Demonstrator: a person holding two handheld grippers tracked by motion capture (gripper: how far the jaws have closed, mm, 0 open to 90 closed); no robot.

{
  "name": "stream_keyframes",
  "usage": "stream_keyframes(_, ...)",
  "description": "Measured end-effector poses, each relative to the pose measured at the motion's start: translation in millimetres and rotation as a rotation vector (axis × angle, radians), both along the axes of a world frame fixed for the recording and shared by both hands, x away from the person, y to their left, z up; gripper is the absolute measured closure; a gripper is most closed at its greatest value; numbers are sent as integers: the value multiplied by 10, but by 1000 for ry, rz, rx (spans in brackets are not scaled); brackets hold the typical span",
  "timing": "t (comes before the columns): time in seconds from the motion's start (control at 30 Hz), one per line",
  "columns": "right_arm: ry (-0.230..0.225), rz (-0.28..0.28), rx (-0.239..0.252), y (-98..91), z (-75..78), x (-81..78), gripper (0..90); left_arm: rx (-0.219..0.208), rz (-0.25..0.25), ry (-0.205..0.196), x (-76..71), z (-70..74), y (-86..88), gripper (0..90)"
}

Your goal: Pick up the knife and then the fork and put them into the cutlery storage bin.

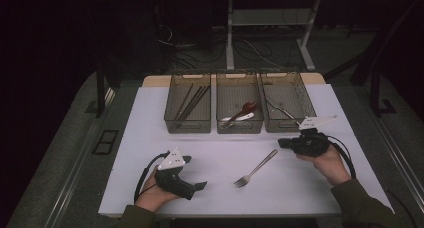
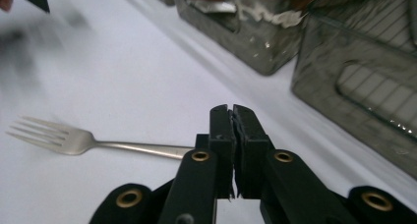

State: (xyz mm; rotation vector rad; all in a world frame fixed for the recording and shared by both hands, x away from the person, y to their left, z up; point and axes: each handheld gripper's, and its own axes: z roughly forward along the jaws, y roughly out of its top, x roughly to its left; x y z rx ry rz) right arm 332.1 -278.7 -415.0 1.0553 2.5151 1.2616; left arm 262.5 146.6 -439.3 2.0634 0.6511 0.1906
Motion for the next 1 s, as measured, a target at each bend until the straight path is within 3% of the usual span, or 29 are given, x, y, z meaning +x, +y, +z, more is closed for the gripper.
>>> stream_keyframes(0.6,49,39,-87,267,-261,129,895,9,-1,4,2,-11,-7,0)
stream_keyframes(1.0,55,32,-124,279,-344,199,895,10,-3,4,3,-12,-10,0)
